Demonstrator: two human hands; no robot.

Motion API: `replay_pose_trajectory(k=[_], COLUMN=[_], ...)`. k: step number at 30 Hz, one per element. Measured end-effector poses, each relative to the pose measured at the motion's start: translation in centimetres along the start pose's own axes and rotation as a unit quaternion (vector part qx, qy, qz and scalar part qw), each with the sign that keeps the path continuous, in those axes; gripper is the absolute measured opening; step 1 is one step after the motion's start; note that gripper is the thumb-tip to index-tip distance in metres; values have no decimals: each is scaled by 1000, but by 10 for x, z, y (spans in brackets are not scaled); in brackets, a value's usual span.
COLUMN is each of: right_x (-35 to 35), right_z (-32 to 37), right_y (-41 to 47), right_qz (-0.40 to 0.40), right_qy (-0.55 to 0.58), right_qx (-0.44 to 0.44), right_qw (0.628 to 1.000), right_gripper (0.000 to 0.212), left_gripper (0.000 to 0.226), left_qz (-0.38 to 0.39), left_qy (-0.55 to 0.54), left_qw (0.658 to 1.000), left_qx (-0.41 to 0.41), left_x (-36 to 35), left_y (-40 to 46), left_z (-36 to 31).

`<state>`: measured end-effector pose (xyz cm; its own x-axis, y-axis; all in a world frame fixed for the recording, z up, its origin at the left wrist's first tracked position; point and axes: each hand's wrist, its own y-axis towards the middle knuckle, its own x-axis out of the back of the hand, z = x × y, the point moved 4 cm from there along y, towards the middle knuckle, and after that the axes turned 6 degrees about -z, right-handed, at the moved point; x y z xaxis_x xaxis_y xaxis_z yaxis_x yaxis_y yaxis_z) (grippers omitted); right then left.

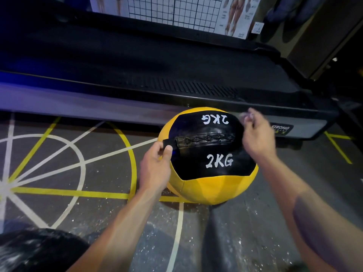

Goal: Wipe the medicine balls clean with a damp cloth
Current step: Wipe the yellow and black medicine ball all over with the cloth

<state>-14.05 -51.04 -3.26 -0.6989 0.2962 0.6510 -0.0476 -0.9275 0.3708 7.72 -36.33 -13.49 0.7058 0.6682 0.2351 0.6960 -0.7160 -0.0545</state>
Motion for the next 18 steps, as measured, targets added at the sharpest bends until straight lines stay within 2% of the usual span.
replay_pose_trajectory(k=[2,3,5,7,8,9,11,12,14,16,17,18], right_x=[-26,-36,-66,-93,-98,-97,-83,-72,-58,-61,-64,-64], right_z=[2,12,43,67,71,68,56,47,36,50,54,54], right_y=[-13,-21,-41,-59,-61,-51,-13,7,22,-11,-39,-72], right_qz=[-4,-11,54,202,257,275,225,181,134,164,196,233], right_qy=[-28,-34,-41,-103,-139,-154,-150,-175,-216,-182,-161,-152], right_qx=[-15,17,171,341,390,401,337,269,179,232,302,381], right_qw=[999,999,983,912,873,860,902,930,950,941,919,882], right_gripper=[23,22,28,41,47,50,45,41,34,32,34,39], left_gripper=[39,45,47,50,52,53,51,48,46,45,42,37], left_qz=[29,38,46,51,58,67,83,88,92,85,74,66], left_qy=[-27,-39,-62,-81,-88,-92,-89,-87,-90,-94,-92,-83], left_qw=[999,998,997,995,993,992,991,991,990,990,991,992], left_qx=[7,15,27,39,45,48,54,56,57,57,62,63], left_x=[-2,-4,-7,-7,-7,-7,-4,-3,-4,-5,-5,-4], left_y=[1,3,10,18,21,22,22,22,23,28,31,32], left_z=[1,3,5,9,11,12,13,13,12,18,20,23])
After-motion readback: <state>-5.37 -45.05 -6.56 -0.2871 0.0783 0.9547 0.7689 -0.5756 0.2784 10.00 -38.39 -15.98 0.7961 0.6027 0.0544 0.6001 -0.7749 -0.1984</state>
